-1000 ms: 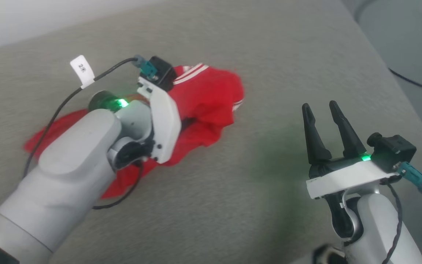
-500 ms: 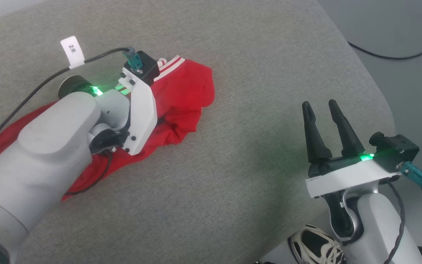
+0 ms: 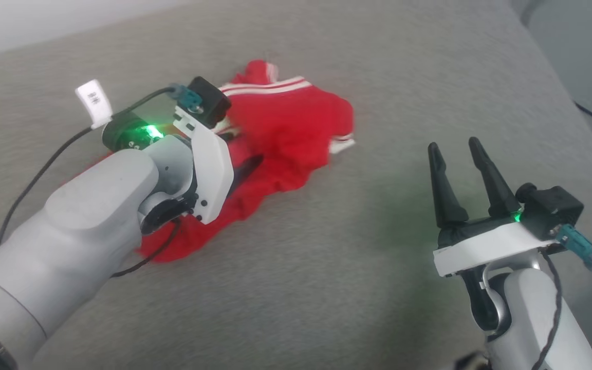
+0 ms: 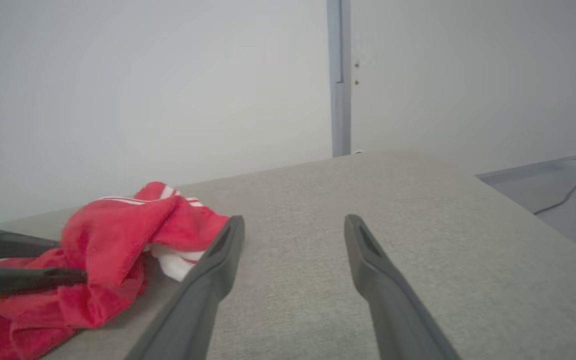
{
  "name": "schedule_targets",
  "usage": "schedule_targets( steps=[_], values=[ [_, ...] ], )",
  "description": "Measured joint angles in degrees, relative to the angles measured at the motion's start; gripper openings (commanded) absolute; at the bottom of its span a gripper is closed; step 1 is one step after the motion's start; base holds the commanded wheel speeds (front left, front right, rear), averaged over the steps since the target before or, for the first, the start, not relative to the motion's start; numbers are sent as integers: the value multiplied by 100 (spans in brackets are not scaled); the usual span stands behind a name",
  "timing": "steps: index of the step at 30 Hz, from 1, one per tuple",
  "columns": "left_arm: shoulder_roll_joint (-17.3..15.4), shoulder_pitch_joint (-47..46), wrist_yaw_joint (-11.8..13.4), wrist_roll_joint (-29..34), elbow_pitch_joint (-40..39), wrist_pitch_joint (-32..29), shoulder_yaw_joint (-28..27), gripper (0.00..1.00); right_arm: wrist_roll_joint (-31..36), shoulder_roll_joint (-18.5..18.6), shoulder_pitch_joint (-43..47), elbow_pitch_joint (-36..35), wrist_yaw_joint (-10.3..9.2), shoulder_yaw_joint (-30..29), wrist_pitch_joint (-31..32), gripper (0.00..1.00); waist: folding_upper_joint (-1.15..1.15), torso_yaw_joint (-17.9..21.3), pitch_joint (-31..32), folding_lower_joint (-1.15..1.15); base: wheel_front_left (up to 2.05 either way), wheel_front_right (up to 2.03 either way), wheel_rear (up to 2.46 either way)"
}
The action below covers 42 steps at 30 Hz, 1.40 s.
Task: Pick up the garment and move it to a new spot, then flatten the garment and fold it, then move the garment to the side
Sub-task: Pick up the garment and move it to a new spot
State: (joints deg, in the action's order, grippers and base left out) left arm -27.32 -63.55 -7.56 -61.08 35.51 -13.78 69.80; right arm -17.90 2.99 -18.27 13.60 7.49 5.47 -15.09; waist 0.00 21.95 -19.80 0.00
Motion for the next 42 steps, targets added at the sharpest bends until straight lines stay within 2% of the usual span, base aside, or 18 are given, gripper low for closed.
schedule_targets(
  steps=[7, 13, 17, 21, 23, 27, 34, 38, 39, 42],
  values=[
    [-111, 434, 0, -404, -253, 1027, 67, 100, 430, -3, 49, 165, 0, -92, 0, 100, 0, -748, 394, 0, 0, 0, 0],
    [-121, 1129, 0, -753, 9, 1963, 16, 100, 744, 21, 243, 294, 0, -303, 0, 100, 0, -1373, 707, 0, 0, 0, 0],
    [-65, 1657, 1, -1027, 296, 2594, -148, 100, 836, 176, 410, 347, 0, -453, -1, 100, 0, -1765, 902, 0, 0, 0, 0],
    [47, 2201, 1, -1156, 552, 2859, -580, 100, 894, 361, 682, 403, 0, -560, -1, 100, 0, -2126, 1110, 0, 0, 0, 0],
    [38, 2452, 0, -913, 600, 2861, -1084, 100, 900, 433, 802, 406, 0, -615, 0, 100, 0, -2288, 1212, 0, 0, 0, 0],
    [51, 3138, 25, -166, 411, 2884, -2452, 100, 911, 514, 1010, 392, 0, -743, -1, 100, 0, -2565, 1392, 0, 0, 0, 0],
    [321, 4644, 27, 1220, -537, 2883, -4681, 100, 907, 677, 1250, 352, 0, -886, -1, 100, 0, -2786, 1651, 0, 0, 0, 0],
    [506, 5322, 51, 2206, -1241, 2883, -5658, 100, 906, 737, 1323, 285, 0, -962, -1, 100, 0, -2756, 1737, 0, 0, 0, 0],
    [506, 5322, 51, 2206, -1241, 2883, -5658, 100, 906, 737, 1323, 285, 0, -962, -1, 100, 0, -2756, 1737, 0, 0, 0, 0],
    [672, 5700, 121, 3037, -1806, 2883, -6195, 100, 872, 757, 1337, 197, 0, -1076, 0, 100, 0, -2705, 1754, 0, 0, 0, 0]
  ],
)
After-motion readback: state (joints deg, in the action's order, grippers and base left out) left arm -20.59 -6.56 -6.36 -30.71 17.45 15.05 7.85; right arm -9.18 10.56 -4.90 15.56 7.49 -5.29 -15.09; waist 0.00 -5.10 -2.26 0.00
